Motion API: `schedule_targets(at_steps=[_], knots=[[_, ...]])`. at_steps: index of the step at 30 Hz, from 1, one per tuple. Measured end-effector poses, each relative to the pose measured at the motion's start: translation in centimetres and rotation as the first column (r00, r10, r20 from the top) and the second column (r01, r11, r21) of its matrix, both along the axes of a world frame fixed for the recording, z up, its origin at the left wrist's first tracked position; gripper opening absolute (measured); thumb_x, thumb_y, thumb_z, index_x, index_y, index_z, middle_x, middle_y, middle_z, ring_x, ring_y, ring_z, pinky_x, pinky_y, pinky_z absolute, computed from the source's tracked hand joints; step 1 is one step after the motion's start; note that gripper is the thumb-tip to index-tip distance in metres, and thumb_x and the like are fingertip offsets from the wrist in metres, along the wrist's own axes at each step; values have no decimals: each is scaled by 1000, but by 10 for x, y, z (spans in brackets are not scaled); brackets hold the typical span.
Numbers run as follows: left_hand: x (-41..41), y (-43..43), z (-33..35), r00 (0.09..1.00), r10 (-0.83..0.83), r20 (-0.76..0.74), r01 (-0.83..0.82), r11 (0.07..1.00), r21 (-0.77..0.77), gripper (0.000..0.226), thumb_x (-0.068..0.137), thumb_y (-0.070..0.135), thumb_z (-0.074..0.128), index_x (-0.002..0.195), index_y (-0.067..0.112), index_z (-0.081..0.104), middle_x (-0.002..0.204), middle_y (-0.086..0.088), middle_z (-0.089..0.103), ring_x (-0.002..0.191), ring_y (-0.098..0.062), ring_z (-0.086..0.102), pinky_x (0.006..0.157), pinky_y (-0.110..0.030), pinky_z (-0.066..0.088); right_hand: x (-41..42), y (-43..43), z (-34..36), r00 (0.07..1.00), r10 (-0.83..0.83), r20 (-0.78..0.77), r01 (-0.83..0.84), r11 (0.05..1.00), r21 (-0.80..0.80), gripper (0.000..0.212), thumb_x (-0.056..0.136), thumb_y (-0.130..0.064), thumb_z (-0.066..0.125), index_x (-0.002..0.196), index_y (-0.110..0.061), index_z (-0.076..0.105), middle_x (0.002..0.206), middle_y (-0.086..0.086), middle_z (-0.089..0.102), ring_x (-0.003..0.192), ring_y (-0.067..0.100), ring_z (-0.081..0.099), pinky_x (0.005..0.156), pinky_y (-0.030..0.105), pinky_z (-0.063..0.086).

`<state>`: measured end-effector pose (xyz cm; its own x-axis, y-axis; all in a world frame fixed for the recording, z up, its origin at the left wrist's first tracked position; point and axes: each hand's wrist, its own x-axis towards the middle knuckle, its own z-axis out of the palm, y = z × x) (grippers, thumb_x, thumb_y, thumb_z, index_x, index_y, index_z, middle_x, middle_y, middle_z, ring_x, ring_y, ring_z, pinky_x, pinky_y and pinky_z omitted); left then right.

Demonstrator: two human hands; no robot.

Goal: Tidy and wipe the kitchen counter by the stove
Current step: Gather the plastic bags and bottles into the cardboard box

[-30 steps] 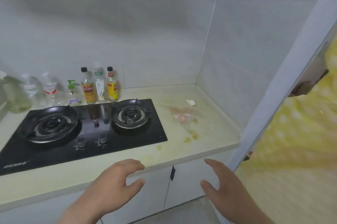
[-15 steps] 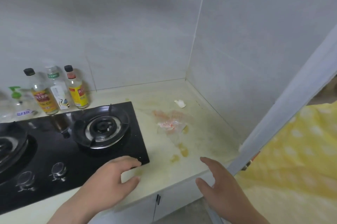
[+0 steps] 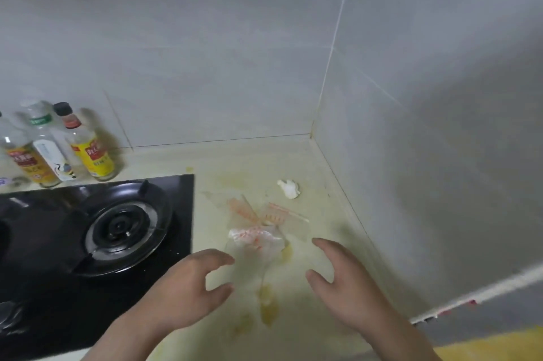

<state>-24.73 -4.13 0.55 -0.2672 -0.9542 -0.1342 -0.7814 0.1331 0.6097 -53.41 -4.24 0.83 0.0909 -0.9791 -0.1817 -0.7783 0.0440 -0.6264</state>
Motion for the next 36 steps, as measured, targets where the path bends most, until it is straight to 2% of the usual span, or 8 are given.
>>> schedule_targets(at_steps=[3, 7, 11, 17, 20, 23, 28, 36], knots=[[-19, -27, -13, 999, 36, 16, -36, 999, 37, 56, 75, 63, 56, 125, 39, 59, 121, 31, 54, 109, 10, 52, 97, -12, 40, -14, -39, -6, 999, 50, 7, -50, 999, 6, 60, 91, -40, 60, 146, -33, 38, 147, -19, 39, 136, 0, 34, 111, 19, 28], [-41, -57, -26, 997, 76, 25, -77, 997, 22, 45, 86, 40, 67, 130, 32, 57, 126, 21, 55, 102, 6, 47, 89, -3, 32, -19, -78, -16, 996, 85, 23, -85, 996, -1, 59, 91, -37, 61, 146, -29, 40, 147, -14, 43, 134, 3, 40, 110, 21, 32], [-50, -81, -37, 995, 92, 45, -93, 995, 34, 46, 87, 37, 67, 131, 29, 58, 131, 16, 57, 114, -2, 53, 93, -11, 37, -19, -103, -24, 994, 111, 16, -112, 994, 7, 58, 91, -37, 60, 145, -28, 41, 147, -13, 43, 135, 4, 40, 108, 20, 31], [-52, -114, -60, 980, -32, 195, 16, 996, 84, 54, 90, 36, 62, 141, 31, 47, 139, 10, 52, 123, -11, 53, 100, -21, 41, -17, -132, -39, 993, 116, -24, -115, 992, 50, 59, 91, -37, 59, 146, -26, 41, 149, -9, 43, 136, 9, 40, 108, 25, 32], [-60, -128, -76, 966, 80, 247, -114, 985, 128, 62, 89, 42, 60, 146, 27, 39, 141, 3, 49, 126, -19, 49, 102, -30, 42, -13, -147, -49, 994, 106, -31, -104, 993, 61, 59, 90, -35, 60, 145, -24, 43, 149, -6, 44, 136, 11, 41, 108, 24, 31], [-76, -141, -90, 933, 254, 255, -300, 941, 157, 66, 83, 52, 61, 140, 22, 45, 131, -3, 52, 120, -23, 50, 101, -36, 44, -9, -163, -58, 999, 54, -7, -53, 994, 95, 57, 91, -35, 59, 144, -26, 44, 147, -5, 46, 134, 14, 43, 107, 29, 35], [-97, -155, -114, 885, 346, 311, -410, 896, 171, 79, 71, 73, 55, 129, 19, 50, 117, -4, 52, 109, -25, 49, 97, -39, 45, 1, -193, -76, 997, -61, 45, 57, 995, 76, 52, 91, -29, 60, 141, -18, 50, 141, 3, 54, 127, 18, 52, 105, 35, 43], [-100, -164, -131, 855, 416, 310, -467, 878, 109, 78, 76, 61, 65, 132, 9, 47, 119, -9, 49, 109, -29, 48, 95, -38, 42, 15, -242, -103, 997, -52, -49, 55, 997, 57, 48, 89, -22, 61, 136, -11, 54, 131, 10, 55, 114, 24, 55, 89, 22, 38]])
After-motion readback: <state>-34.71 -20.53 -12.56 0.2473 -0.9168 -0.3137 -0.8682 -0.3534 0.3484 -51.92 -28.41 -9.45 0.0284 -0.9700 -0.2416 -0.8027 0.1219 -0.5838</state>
